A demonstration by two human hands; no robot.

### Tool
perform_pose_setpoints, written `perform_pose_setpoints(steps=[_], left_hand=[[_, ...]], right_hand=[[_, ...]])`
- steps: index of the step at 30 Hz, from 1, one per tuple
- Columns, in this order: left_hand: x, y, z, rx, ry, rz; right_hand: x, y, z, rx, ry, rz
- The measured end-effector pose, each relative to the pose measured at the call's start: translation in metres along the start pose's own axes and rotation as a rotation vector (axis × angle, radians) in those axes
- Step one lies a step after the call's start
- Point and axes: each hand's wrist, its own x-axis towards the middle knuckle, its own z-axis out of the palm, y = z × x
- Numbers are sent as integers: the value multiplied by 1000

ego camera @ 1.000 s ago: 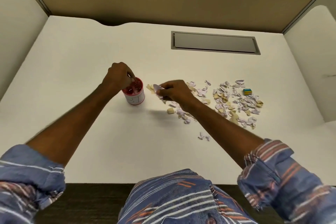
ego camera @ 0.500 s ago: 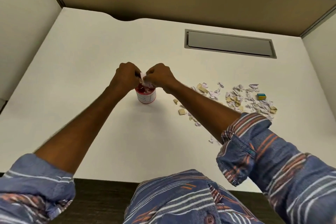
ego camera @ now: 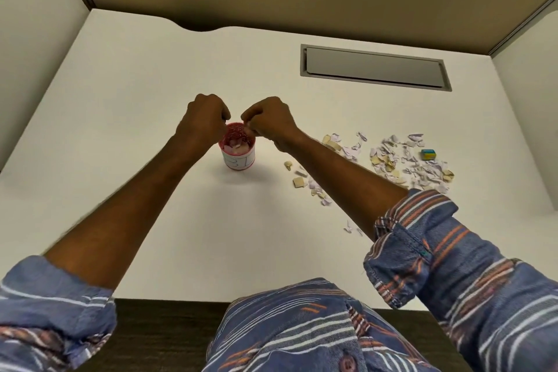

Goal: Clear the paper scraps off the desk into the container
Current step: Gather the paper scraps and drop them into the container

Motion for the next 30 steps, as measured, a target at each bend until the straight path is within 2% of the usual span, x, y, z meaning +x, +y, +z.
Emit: perform_pose_setpoints(steps=[4, 7, 9, 13, 16, 19, 22, 25, 30], left_hand=[[-10, 13, 2, -44, -81, 31], [-20, 24, 9, -156, -19, 105], [-31, 36, 23, -258, 19, 216], [-55, 63, 85, -336, -105, 411], [-65, 79, 139, -209, -278, 410], [-67, 94, 175, -43, -348, 326], [-76, 111, 196, 34, -343, 268], [-89, 126, 212, -23, -328, 282], [-105, 142, 220, -35, -242, 320]], right_hand=[[-15, 21, -22, 6, 120, -139], [-30, 75, -44, -263, 193, -227], [-50, 127, -63, -476, 181, -263], [-101, 223, -104, -765, 164, -289], [-134, 270, -128, -788, 266, -229], [-151, 292, -140, -768, 310, -193], [-149, 299, -143, -716, 262, -175], [-141, 296, -138, -713, 191, -158], [-132, 288, -126, -776, 158, -260]])
